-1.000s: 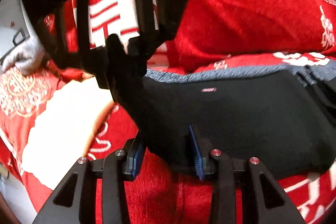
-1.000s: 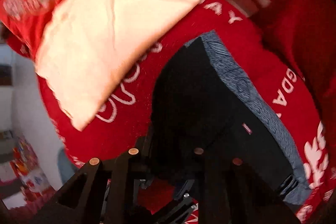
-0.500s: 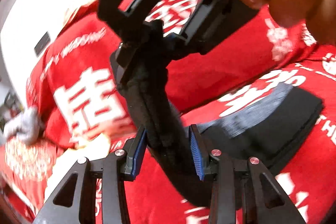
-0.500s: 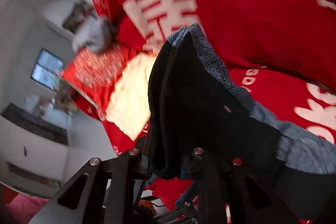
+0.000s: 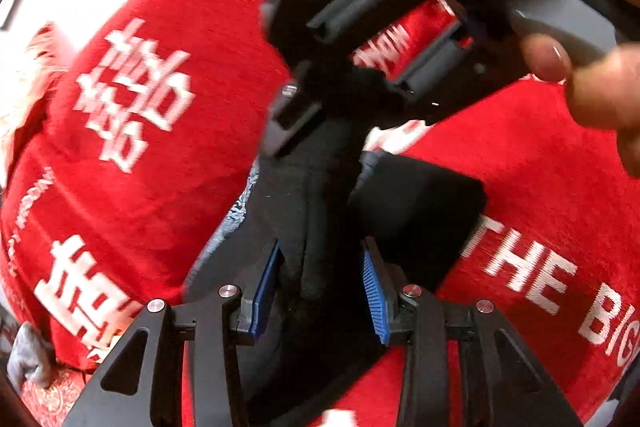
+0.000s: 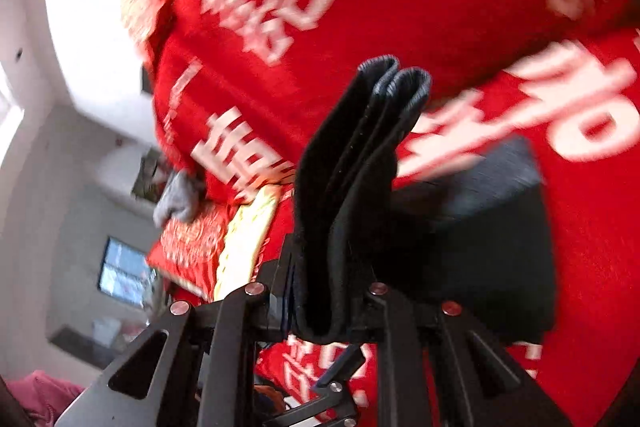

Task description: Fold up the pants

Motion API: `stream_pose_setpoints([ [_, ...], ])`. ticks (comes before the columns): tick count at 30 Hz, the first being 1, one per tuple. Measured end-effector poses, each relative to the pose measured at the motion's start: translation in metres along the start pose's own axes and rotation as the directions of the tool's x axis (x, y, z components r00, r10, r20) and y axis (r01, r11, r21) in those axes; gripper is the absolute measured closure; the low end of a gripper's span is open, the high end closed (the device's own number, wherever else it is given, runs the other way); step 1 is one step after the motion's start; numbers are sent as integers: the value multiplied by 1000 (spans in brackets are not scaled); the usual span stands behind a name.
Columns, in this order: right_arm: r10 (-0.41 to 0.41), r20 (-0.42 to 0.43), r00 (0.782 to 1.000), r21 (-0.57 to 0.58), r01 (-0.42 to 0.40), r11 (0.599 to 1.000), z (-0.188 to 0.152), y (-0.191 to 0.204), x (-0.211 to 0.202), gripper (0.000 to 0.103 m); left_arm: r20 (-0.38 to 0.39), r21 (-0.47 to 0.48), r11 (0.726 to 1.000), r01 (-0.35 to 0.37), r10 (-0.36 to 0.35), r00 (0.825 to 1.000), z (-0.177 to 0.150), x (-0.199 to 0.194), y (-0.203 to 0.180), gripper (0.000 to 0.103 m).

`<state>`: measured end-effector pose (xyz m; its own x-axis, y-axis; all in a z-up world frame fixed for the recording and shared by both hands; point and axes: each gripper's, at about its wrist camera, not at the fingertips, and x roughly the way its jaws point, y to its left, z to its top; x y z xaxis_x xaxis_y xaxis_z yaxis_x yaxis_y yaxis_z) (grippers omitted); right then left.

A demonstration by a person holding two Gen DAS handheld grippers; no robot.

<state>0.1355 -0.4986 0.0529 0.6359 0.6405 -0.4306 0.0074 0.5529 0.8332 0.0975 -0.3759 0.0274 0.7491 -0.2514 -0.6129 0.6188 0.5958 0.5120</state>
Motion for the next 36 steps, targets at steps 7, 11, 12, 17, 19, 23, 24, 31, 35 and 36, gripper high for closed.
stream_pose_setpoints([
  [7, -26, 19, 999, 145, 23, 989, -23, -79, 8, 84, -57, 68, 995, 69, -65, 996, -12, 15, -22, 58],
  [11, -84, 21, 996, 112, 81, 990, -26, -71, 3, 79, -38, 88, 989, 117, -114, 993, -20, -8, -13, 53],
  [12, -119, 19, 993, 102, 116, 988, -27, -66, 1, 78, -36, 84, 989, 120, -118, 992, -23, -11, -7, 53],
  [17, -247, 57, 967, 76, 243, 967, -41, -53, -20, 74, -47, -50, 990, 130, -132, 990, -34, -24, 34, 15],
  [19, -333, 72, 940, 71, 328, 942, -47, -48, -31, 74, -50, -152, 976, 156, -165, 985, -44, -31, 56, 15],
  [23, -432, 74, 899, 47, 430, 902, -65, -41, -46, 70, -96, -213, 969, 127, -150, 984, -59, -28, 72, 15],
  [24, -462, 76, 884, 42, 460, 887, -72, -37, -48, 70, -111, -233, 965, 119, -148, 983, -63, -27, 76, 15],
  [31, -392, 83, 916, 62, 388, 920, -92, -24, -50, 70, -174, -380, 922, 73, -148, 974, -80, -19, 112, 15],
  [35, -329, 95, 939, 128, 317, 940, -91, -33, -38, 70, -194, -472, 880, 49, -157, 968, -90, -13, 138, 15],
  [36, -311, 109, 944, 153, 293, 944, -89, -38, -36, 70, -197, -494, 868, 48, -166, 966, -92, -11, 143, 15],
])
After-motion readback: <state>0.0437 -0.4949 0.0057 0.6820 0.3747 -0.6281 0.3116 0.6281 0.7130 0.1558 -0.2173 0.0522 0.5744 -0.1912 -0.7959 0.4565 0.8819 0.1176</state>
